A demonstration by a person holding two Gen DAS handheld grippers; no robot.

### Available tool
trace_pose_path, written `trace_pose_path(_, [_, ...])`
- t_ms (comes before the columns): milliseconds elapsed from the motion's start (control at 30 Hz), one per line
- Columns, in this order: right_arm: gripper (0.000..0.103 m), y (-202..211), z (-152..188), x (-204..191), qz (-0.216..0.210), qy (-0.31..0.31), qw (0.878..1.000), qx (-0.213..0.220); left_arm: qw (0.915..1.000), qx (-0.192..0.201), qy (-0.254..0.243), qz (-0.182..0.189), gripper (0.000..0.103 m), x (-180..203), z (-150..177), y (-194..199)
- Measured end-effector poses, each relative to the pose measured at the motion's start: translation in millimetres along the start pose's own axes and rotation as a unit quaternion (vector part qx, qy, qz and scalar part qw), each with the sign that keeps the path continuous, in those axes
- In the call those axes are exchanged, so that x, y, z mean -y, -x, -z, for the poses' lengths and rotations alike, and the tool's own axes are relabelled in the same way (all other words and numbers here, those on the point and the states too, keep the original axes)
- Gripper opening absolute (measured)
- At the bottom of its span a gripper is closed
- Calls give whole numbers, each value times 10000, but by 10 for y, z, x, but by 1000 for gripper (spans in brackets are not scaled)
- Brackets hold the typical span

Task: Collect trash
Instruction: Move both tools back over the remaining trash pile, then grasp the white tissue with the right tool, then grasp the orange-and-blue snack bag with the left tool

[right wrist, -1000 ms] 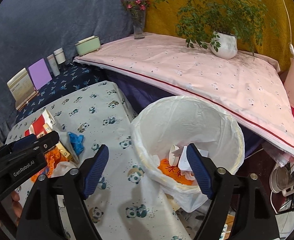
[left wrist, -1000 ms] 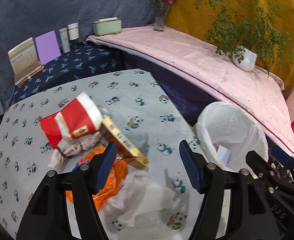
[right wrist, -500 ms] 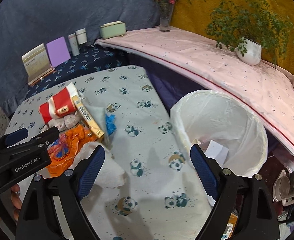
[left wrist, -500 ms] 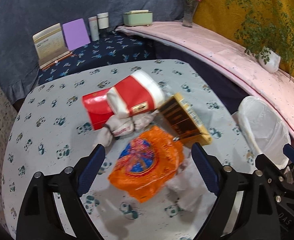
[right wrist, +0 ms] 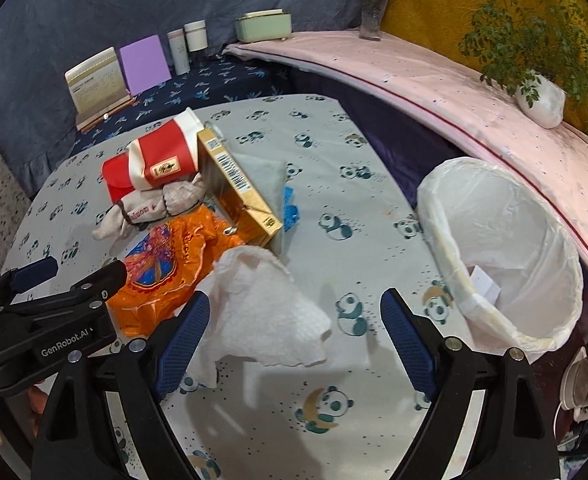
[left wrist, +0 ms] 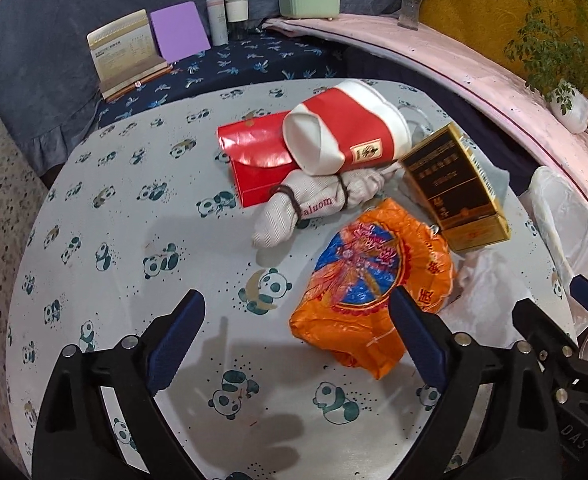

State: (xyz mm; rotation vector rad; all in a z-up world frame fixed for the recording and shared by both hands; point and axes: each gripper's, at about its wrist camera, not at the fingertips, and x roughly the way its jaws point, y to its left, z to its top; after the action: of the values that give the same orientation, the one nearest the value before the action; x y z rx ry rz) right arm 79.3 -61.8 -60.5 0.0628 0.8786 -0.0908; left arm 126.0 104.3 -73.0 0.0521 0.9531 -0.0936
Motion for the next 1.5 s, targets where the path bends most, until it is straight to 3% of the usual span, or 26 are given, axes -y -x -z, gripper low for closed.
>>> trace_pose_path(167, [80,-134,30,-84,-39,56,9999,-135,9999,-129,-19,103,89,-9,21,-99])
trace_pose_path(367, [64,-267,70,-83,-89,27,9995,-311,9994,-299,-47,178,89,47,24,-276])
trace_pose_path(700, [28,-390,146,19,-176,-97,9984,-537,9983,-425,-13,391,88,187,-7,-488])
trace_pose_path(800, [18,-382,152,45,-225,-125,9982,-550,9983,-387,-84,427,78,253,9,-468])
trace_pose_path(867, [14,-363,155,62,-239,-151,9982,-530,9979,-358,-209,488,63,318,21,-434])
trace_pose_path(900, [13,-355,151,68,-251,-161,9982,-524,9978,-356,-242,513,61,335,17,-423])
trace_pose_path(967, [12,-322,149,83,-260,-170,9983,-490,9972,-361,-280,592,32,367,28,-387])
trace_pose_path(1067, [12,-259,139,106,-257,-194,9986,-416,9962,-399,-335,702,11,424,40,-330])
trace_pose_path(1500, [11,202,11,353,-248,-409,9987,147,9937,141,-543,971,10,618,-4,242])
